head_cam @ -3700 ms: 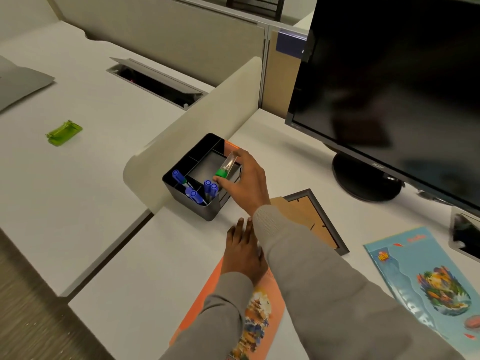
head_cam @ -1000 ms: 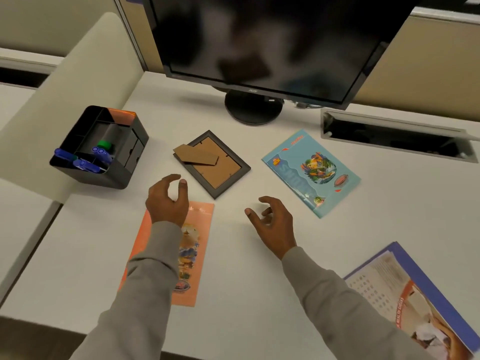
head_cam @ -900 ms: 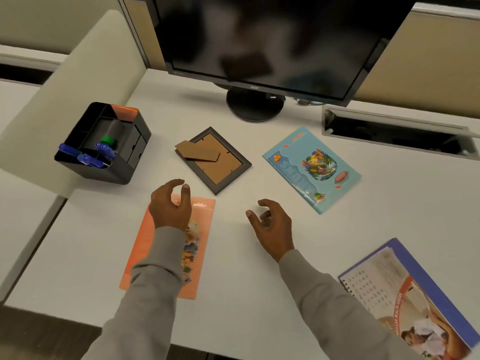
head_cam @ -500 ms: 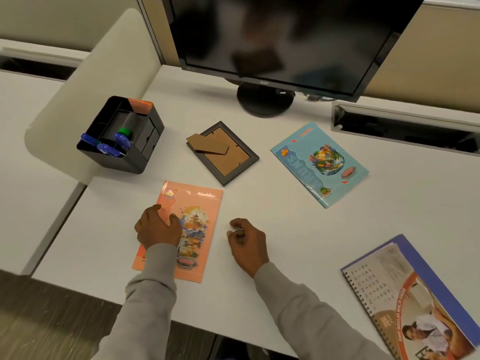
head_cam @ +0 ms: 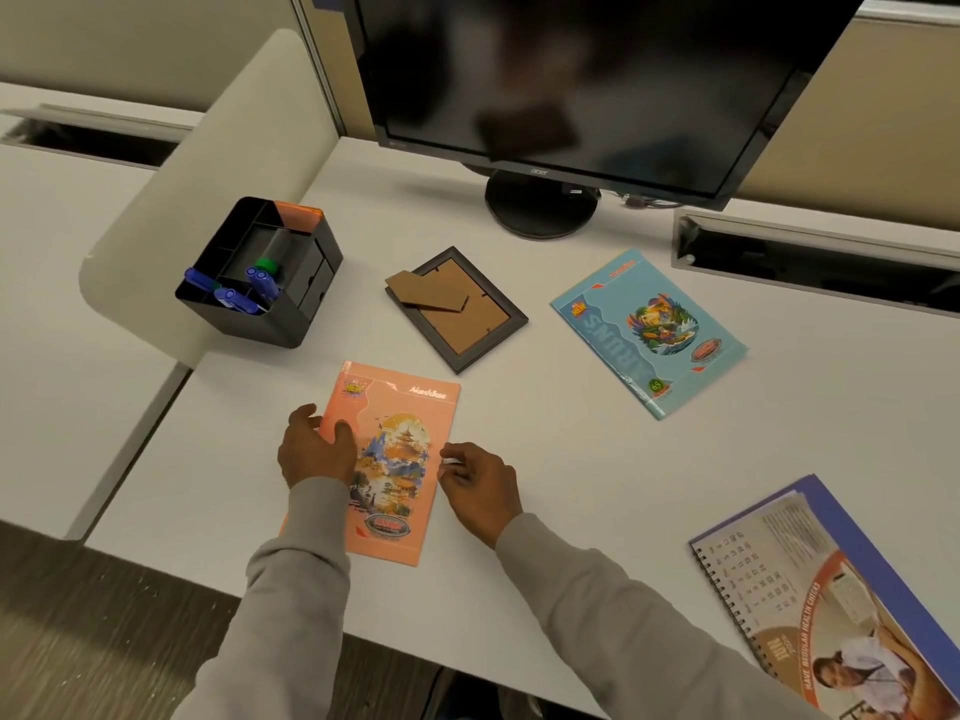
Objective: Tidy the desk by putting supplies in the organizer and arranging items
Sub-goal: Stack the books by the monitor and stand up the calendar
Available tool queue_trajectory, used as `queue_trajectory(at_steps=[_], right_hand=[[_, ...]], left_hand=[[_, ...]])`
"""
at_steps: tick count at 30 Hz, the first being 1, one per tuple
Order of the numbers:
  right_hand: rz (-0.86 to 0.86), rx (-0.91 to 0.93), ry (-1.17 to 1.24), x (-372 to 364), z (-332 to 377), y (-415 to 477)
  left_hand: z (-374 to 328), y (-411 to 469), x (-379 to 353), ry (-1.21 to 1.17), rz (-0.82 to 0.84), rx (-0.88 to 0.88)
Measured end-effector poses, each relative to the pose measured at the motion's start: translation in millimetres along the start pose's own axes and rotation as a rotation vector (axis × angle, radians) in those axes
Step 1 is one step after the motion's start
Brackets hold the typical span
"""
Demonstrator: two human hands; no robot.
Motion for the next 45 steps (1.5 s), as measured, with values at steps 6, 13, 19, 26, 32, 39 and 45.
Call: queue_trajectory(at_steps=[6, 13, 19, 26, 32, 39, 45], right_hand=[[-0.064, -0.049, 0.106, 7, -2, -3], [-0.134, -0.130, 0.278, 23, -18, -5], [-0.255, -0.175, 0.423, 64, -28, -7], [-0.337, -0.190, 0.558, 135, -16, -15], [-0.374, -0.159, 0.586, 197, -4, -27], [-0.574, -0.155, 0.420, 263, -38, -21], [-0.660, -0.095, 0.224, 326, -34, 15]], left_hand=[[-16, -4, 27, -0.029, -0.021, 0.007], [-54, -41, 37, -0.122, 0.156, -0.034], [-82, -79, 26, -0.291, 0.301, -0.155], [-108, -109, -14, -0.546, 0.502, -0.031], [-129, -137, -62, -0.733, 0.676, 0.163], [-141, -166, -120, -0.688, 0.787, 0.182], [-158, -185, -160, -0.687, 0.877, 0.175]])
Point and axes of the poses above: each hand's wrist, its own y-axis towards the middle knuckle, its own x-axis out of the back of the hand, z = x × y, the point moved 5 cm from there along y, towards the middle knuckle, and after that the axes turned 12 degrees about x, right-handed, at the moved point
